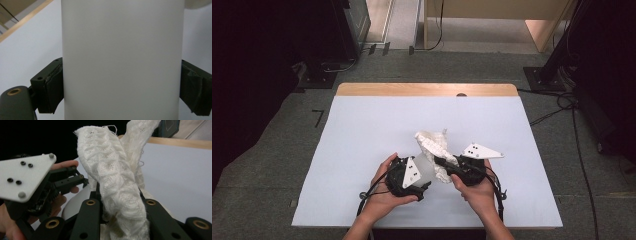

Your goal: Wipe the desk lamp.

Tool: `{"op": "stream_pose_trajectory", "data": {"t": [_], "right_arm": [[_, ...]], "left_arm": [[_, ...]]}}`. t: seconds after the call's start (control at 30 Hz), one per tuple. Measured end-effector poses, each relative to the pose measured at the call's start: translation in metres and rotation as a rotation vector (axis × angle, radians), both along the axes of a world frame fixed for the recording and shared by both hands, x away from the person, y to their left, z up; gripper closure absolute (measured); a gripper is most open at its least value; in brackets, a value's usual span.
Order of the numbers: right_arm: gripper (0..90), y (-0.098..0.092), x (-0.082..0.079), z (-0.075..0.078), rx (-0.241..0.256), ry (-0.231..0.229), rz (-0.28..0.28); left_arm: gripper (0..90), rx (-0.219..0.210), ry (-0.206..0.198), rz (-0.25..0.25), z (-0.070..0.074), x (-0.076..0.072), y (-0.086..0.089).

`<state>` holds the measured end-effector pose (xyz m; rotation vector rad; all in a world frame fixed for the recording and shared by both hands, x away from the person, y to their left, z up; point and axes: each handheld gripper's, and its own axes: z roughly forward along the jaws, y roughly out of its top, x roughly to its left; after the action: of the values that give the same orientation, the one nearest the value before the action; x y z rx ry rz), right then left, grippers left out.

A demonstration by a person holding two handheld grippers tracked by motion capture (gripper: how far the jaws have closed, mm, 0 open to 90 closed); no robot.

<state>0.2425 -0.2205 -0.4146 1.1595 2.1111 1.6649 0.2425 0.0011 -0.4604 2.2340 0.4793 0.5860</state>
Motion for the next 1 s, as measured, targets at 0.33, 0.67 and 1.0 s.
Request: {"op": "stream_pose_trajectory", "data": {"t": [0.33, 0.67, 1.0], "right_arm": [[76.7, -0.004, 0.005, -0.004, -0.048, -0.003, -0.067], [76.8, 0.006, -0.009, 0.017, 0.018, -0.042, 0.038], [77.0, -0.012, -0.001, 0.009, 0.036, 0.007, -0.069]], "left_arm": [[8.4, -0.1, -0.001, 0.058, 0.006, 0.0, 0.007], [8.5, -0.085, -0.023, 0.014, 0.006, -0.01, -0.004], [8.4, -0.198, 0.024, 0.042, 0.014, -0.003, 0.007]]}}
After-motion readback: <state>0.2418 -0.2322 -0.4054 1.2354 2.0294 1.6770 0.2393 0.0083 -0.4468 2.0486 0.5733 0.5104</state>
